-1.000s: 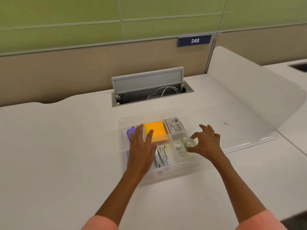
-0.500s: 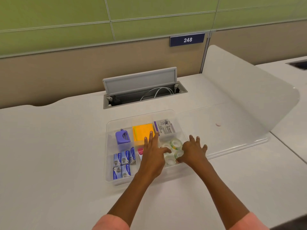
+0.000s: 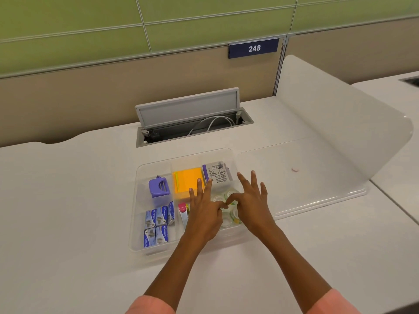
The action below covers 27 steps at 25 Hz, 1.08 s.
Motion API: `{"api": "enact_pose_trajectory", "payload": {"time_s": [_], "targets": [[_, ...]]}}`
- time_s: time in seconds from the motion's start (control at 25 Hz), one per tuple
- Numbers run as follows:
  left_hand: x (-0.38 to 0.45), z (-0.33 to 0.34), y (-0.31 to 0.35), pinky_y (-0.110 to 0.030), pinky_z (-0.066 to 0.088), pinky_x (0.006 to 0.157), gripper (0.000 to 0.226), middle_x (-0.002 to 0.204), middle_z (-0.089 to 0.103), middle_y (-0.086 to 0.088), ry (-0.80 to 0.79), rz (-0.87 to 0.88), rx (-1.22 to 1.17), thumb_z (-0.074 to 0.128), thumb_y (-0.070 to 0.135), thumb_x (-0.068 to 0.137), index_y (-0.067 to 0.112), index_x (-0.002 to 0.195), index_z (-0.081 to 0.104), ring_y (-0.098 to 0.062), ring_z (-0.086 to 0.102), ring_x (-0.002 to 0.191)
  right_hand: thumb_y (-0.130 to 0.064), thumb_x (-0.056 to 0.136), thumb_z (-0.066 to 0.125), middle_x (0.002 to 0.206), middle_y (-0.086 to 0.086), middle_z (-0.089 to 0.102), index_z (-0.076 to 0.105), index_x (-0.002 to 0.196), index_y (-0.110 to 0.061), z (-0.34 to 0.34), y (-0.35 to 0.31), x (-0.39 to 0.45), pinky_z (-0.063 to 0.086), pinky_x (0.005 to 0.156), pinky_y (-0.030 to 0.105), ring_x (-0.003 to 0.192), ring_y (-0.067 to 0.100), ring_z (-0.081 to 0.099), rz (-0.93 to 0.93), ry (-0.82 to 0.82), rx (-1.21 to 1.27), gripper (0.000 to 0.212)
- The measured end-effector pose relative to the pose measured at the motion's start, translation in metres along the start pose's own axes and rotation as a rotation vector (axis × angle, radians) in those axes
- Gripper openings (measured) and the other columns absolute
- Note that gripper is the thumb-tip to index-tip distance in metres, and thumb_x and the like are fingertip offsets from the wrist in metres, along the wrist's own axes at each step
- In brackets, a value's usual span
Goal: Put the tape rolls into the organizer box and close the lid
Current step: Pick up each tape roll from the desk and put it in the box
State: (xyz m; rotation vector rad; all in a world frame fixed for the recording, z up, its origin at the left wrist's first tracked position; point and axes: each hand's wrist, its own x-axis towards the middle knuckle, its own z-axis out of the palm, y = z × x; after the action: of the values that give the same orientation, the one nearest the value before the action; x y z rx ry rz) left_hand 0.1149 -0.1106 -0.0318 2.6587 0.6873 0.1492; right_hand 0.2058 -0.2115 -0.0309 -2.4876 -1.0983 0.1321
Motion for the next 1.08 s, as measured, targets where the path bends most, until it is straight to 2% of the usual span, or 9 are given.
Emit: {"api": "enact_pose_trajectory", "payload": {"time_s": [0.2,0.48,0.68,0.84,1.08], "targets": [[0.0021,0.0034,-0.0002,-0.044,-0.015,0.116,0.025,0.157,-0.007,0.001,-0.029,-0.02,0.049,0.046,0.035,0.092,0.031,0.103,0.068,-0.025,-0.023,0.141,-0.016,0.082,0.067,0.159,0.004,0.008,0.074,0.093,-0.026,0.0053,0.0036,0.0022,-0.009,0.116,0.053,0.145,0.033,-0.015,-0.009,0.006,0.018,0.015],[0.0023,0.0057,-0.0001,-0.047,-0.009,0.118,0.018,0.158,-0.004,0.003,-0.027,-0.054,-0.003,0.054,0.029,0.088,0.028,0.096,0.071,-0.024,-0.021,0.142,-0.007,0.079,0.069,0.159,0.005,0.008,0.075,0.083,-0.017,0.0055,0.0048,0.0034,-0.001,0.119,0.049,0.146,0.032,-0.013,0.035,-0.029,0.029,0.012],[0.0047,0.0075,-0.001,-0.049,-0.002,0.119,0.026,0.158,-0.006,0.002,-0.043,-0.136,-0.069,0.056,0.029,0.087,0.025,0.112,0.063,-0.024,-0.02,0.142,-0.006,0.08,0.068,0.159,0.006,0.009,0.075,0.083,-0.014,0.0048,0.0046,0.0026,0.001,0.119,0.047,0.146,0.032,-0.011,0.03,-0.023,0.049,0.011],[0.0028,0.0061,0.0003,-0.047,-0.007,0.119,0.02,0.158,-0.002,0.003,-0.01,-0.091,-0.054,0.055,0.028,0.088,0.028,0.102,0.069,-0.023,-0.018,0.143,-0.008,0.081,0.068,0.159,0.005,0.006,0.073,0.089,-0.019,0.0073,0.0056,0.002,0.002,0.119,0.05,0.146,0.032,-0.012,0.024,-0.023,0.025,0.014],[0.0021,0.0044,0.0006,-0.047,-0.004,0.119,0.021,0.158,-0.001,0.003,-0.012,-0.097,-0.054,0.053,0.028,0.089,0.028,0.104,0.068,-0.024,-0.016,0.143,-0.012,0.083,0.066,0.159,0.005,0.004,0.073,0.086,-0.017,0.0094,0.0072,0.0026,0.001,0.119,0.051,0.146,0.032,-0.011,0.055,-0.019,0.039,0.009]]}}
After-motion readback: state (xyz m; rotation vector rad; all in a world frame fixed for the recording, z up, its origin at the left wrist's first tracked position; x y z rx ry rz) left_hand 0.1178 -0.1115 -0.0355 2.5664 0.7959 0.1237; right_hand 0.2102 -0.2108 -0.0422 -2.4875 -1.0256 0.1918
